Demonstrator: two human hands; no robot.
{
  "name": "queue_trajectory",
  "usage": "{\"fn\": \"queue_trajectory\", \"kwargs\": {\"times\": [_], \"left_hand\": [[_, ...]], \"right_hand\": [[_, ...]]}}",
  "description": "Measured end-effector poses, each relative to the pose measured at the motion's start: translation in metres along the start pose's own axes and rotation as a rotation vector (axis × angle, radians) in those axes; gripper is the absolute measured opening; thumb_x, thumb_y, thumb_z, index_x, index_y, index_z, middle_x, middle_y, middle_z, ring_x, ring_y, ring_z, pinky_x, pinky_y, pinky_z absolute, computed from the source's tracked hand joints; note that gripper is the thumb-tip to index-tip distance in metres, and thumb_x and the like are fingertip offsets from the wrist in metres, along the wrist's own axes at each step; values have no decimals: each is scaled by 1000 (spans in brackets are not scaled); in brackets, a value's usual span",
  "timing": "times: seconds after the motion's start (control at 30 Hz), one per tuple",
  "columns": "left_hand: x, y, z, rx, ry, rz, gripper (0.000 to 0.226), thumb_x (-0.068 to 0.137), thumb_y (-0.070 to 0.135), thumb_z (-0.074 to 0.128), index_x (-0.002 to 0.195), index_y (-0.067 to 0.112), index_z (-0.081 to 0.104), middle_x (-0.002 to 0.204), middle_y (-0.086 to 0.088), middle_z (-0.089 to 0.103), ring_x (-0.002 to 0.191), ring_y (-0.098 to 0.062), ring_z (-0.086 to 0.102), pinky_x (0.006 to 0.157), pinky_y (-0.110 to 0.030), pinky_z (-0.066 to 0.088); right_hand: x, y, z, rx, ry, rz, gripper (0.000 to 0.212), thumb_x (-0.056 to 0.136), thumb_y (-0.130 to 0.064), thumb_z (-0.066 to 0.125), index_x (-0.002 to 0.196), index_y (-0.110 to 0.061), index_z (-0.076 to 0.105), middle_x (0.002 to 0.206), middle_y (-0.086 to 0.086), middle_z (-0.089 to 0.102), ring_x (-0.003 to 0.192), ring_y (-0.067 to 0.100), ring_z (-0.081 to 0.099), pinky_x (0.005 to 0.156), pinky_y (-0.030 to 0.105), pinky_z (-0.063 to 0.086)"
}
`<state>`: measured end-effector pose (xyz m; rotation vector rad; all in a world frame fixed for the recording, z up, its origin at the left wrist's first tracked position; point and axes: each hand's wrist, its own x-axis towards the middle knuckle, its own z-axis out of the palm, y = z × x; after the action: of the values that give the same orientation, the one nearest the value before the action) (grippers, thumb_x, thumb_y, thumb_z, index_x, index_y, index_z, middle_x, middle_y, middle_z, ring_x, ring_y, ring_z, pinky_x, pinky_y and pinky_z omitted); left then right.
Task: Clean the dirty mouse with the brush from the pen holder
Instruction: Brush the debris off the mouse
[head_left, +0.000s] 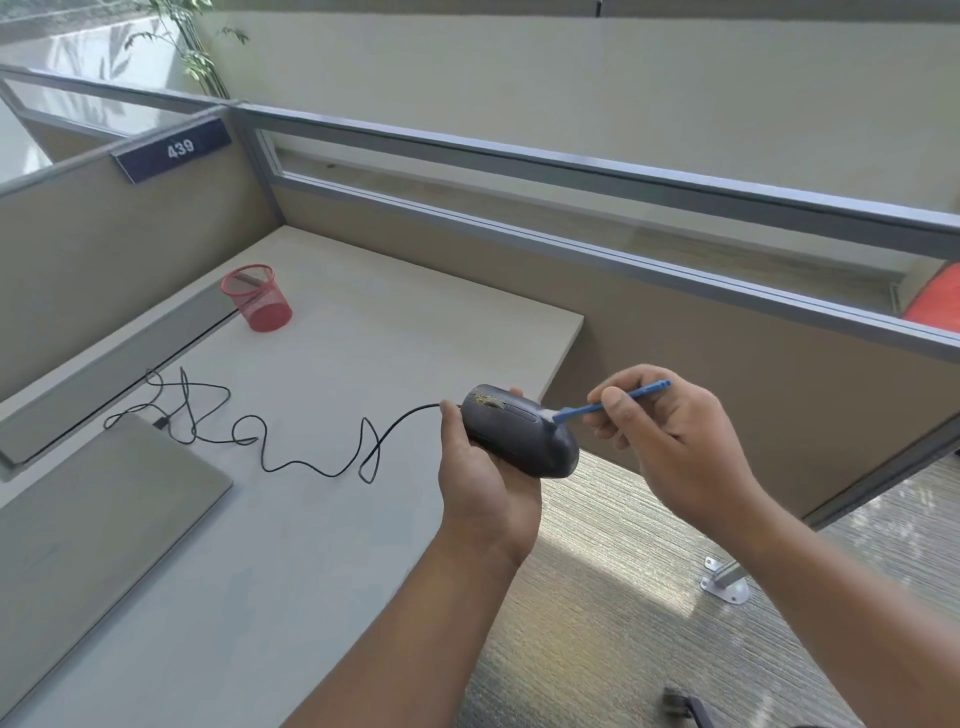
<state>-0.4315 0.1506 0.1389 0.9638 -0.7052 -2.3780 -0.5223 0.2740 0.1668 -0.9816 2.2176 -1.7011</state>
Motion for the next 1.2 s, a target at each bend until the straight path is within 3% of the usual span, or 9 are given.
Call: {"fn": "queue_trajectory", "kwargs": {"times": [0.13, 0.23, 0.37, 0.43, 0.57, 0.77, 0.93, 1.03, 1.2], "left_hand": [[5, 5, -2, -42, 13, 33, 72, 100, 61, 22, 141, 8, 49, 131, -18, 60, 126, -32, 55, 100, -40, 43], [6, 1, 0, -33, -1, 28, 75, 100, 60, 20, 140, 4, 50, 124, -18, 60, 132, -36, 51, 106, -43, 40], [7, 3, 3, -41, -1, 12, 73, 100, 61, 22, 139, 8, 51, 133, -21, 59, 128, -33, 55, 100, -42, 43], [8, 5, 2, -60, 14, 31, 68, 100, 60, 26, 138, 10, 52, 127, -18, 61, 121, -30, 57, 99, -41, 45], [10, 4, 2, -51, 4, 25, 66, 100, 60, 26, 138, 13, 52, 134, -19, 60, 128, -32, 54, 104, -42, 44], [4, -8, 3, 67, -68, 2, 68, 98, 63, 28, 140, 15, 52, 133, -18, 62, 121, -28, 61, 98, -38, 48], [-1, -10, 0, 64, -65, -26, 62, 97, 61, 34, 136, 18, 55, 124, -14, 68, 106, -22, 68, 77, -30, 58], [3, -5, -4, 45, -39, -12, 66, 97, 62, 35, 139, 14, 51, 121, -12, 67, 101, -20, 69, 74, -28, 58], [4, -5, -4, 47, -47, -9, 63, 96, 62, 35, 138, 18, 52, 125, -13, 66, 107, -23, 66, 77, -30, 57]], "right_hand": [[-7, -6, -6, -10, 38, -32, 18, 90, -30, 55, 78, -26, 68, 75, -5, 74, 68, 12, 71, 67, 37, 59], [-6, -15, 4, -34, -51, -113, 15, 91, -35, 55, 89, -31, 69, 79, -8, 74, 67, 21, 69, 64, 47, 58], [-10, -11, 1, -199, -148, -262, 13, 93, -27, 56, 89, -29, 68, 79, -26, 67, 64, 5, 62, 58, 8, 41], [-14, -5, -11, -273, -137, -269, 17, 92, -32, 52, 85, -29, 67, 81, -21, 67, 63, 8, 62, 55, 9, 39], [-13, 0, -19, -199, -66, -210, 15, 94, -27, 55, 87, -31, 68, 80, -11, 72, 64, 12, 68, 56, 28, 54], [9, -14, 4, -44, -23, -177, 9, 96, -22, 61, 93, -23, 70, 87, -16, 75, 72, 5, 71, 64, 14, 52], [21, -12, 11, -134, -83, -154, 12, 95, -19, 61, 89, -23, 70, 75, -13, 73, 70, 4, 69, 61, 14, 51], [15, -6, 3, -236, -63, -181, 18, 94, -17, 58, 82, -25, 68, 71, -10, 73, 67, 7, 71, 58, 24, 54], [20, -16, 11, -107, -35, -160, 15, 95, -9, 59, 89, -18, 70, 76, -15, 73, 71, -4, 69, 62, 6, 48]]}}
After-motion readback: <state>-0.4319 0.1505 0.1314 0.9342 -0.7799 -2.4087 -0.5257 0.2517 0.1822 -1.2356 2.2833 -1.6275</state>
